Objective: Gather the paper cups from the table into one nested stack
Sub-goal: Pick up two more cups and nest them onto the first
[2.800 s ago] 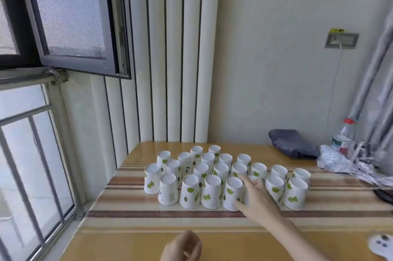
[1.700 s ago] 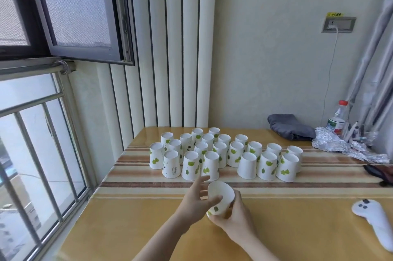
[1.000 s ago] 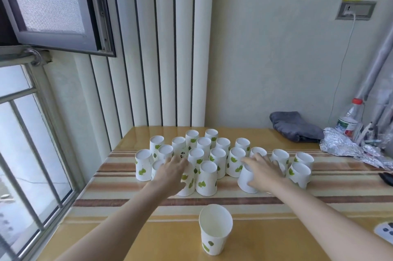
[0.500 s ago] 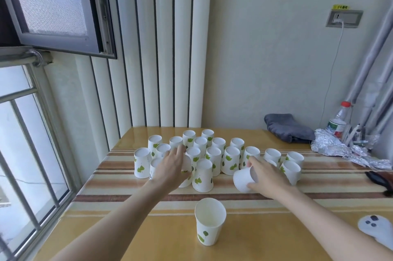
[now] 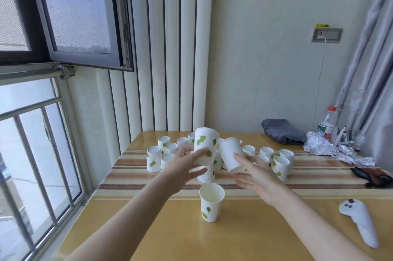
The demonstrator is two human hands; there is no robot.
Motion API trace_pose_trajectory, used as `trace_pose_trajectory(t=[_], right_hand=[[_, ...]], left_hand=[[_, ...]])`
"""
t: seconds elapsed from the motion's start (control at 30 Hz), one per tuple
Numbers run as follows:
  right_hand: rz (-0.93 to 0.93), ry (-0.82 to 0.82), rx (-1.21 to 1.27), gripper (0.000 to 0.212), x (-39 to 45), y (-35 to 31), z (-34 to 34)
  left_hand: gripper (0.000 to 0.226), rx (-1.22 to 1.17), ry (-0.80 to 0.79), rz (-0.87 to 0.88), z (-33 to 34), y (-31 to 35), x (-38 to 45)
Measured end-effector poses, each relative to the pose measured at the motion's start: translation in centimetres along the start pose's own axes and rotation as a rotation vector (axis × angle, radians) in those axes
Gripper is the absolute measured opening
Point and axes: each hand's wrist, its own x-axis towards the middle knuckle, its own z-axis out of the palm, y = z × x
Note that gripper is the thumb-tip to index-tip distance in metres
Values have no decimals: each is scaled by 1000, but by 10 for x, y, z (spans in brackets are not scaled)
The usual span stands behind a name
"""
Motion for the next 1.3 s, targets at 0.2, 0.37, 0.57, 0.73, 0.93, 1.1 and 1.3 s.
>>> trace_pose_trajectory(t=[0.2, 0.37, 0.57, 0.73, 0.93, 1.1, 1.3], right_hand=[[-97, -88, -253, 76, -14, 11, -6], [-153, -37, -351, 88, -12, 21, -20], [-154, 134, -277, 75, -1, 31, -41], [-254, 180, -216, 66, 7, 22, -30], [-346, 147, -180, 72, 14, 16, -3], [-348, 132, -156, 74, 14, 22, 1], [-399, 57, -196, 72, 9, 24, 4]], left_hand=[[90, 381, -190, 32, 6, -17, 2], [80, 543, -106, 132, 9, -38, 15], [84, 675, -78, 224, -2, -55, 22], [81, 659, -155, 278, -9, -57, 18], [79, 654, -184, 360, -11, -53, 11], [88, 680, -205, 322, -15, -65, 11], [95, 646, -165, 225, -28, -68, 7]])
